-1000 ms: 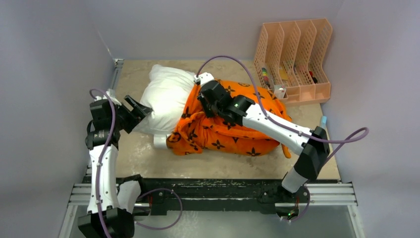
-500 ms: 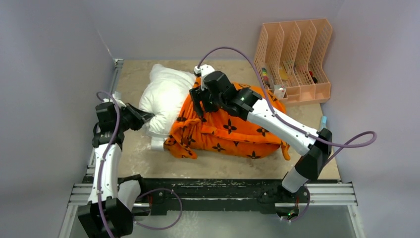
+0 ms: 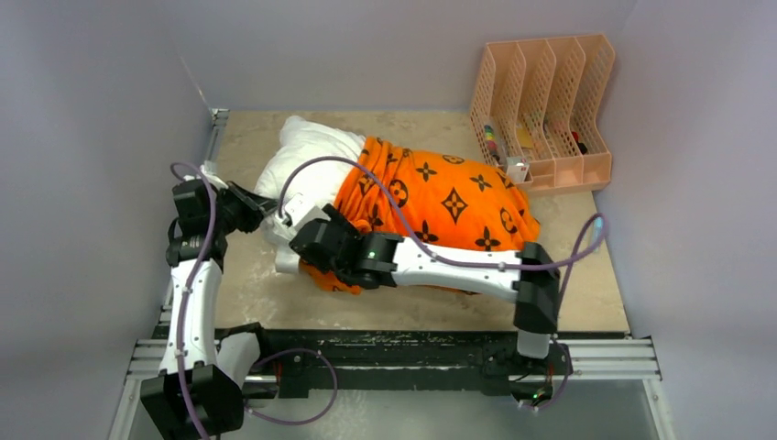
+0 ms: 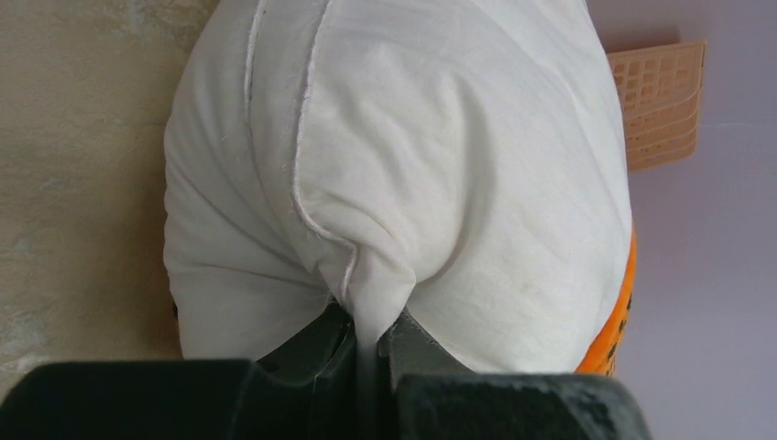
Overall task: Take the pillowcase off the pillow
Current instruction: Remove the pillow from the pillowcase.
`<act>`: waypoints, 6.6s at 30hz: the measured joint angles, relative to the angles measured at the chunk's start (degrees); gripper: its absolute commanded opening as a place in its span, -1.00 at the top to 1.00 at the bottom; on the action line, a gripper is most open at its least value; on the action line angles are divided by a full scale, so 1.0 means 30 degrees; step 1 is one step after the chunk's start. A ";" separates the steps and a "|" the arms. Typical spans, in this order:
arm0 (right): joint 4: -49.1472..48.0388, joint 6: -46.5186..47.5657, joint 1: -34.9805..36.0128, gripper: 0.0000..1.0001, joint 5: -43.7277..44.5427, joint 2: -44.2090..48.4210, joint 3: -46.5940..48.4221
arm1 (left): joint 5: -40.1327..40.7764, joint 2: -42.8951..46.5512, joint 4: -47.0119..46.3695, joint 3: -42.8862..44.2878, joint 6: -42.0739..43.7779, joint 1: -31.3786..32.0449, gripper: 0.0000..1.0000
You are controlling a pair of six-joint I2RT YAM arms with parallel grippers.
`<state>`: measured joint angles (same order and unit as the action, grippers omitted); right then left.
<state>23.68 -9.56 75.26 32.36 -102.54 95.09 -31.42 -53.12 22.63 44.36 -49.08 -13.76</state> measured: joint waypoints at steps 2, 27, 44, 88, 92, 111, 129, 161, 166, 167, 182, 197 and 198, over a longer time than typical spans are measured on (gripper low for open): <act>0.0087 0.1158 -0.0342 -0.06 0.1581 -0.1275 0.0109 | 0.0175 -0.0044 0.0306 0.0306 0.0007 0.0022 1.00; 0.2106 -0.9734 -0.4714 1.00 -0.1297 1.2648 -1.3143 | -0.0539 -0.7490 0.1392 0.9369 -0.0794 0.0809 1.00; 0.3446 -0.4758 -0.6018 -0.65 -0.2696 1.2225 -0.6178 | 0.3067 -0.1770 0.3067 0.3424 0.1443 0.0284 1.00; 0.2499 -0.2390 -2.1668 -0.38 -1.5220 1.2772 -0.8320 | 0.3650 -0.1042 0.5479 0.7082 0.3912 -0.0510 -0.49; 0.2208 -0.2055 -2.0837 -0.38 -1.5467 0.9770 -0.6557 | 0.4736 -0.2433 0.5399 0.8313 0.3949 0.3140 -0.53; -0.4248 -0.3264 -0.9675 1.00 -0.8641 1.1621 -1.4039 | 1.1715 -1.1876 0.8364 1.6742 0.6426 0.9923 -0.64; -0.0044 -0.4991 -1.0688 -0.67 -0.4044 1.2801 -1.0812 | 1.4535 -0.5748 0.4124 0.6368 0.3861 1.2116 1.00; 0.1588 -0.3585 -2.6906 -0.28 -1.4775 1.2590 -0.8633 | 1.5591 -0.1246 0.5093 0.3555 0.1545 1.1081 1.00; 0.1625 -0.2812 -2.0684 -0.37 -1.6138 1.1220 -0.7883 | 1.4899 -0.1282 0.4736 0.3410 0.1960 1.0958 1.00; 0.1698 -0.2601 -1.9598 -0.39 -1.6014 1.0724 -0.7628 | 1.4848 -0.1341 0.4714 0.3410 0.2069 1.0958 1.00; 0.1821 -0.2463 -2.0436 1.00 -1.1322 0.8990 -0.9085 | 1.4768 -0.1166 0.4189 0.3410 0.1610 1.1009 1.00; 0.2390 -0.2769 -2.0378 -0.28 -1.4702 1.1642 -0.7293 | 1.4185 -0.0466 0.4750 0.3337 0.2098 1.0244 1.00; 0.2484 -0.2703 -1.9504 -0.30 -1.4877 1.1234 -0.7009 | 1.4076 -0.0466 0.4728 0.3330 0.2178 1.0214 1.00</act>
<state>31.14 -17.67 16.75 -12.27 -68.84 74.06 10.81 -54.52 36.82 54.35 -42.54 16.88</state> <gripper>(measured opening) 0.611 0.044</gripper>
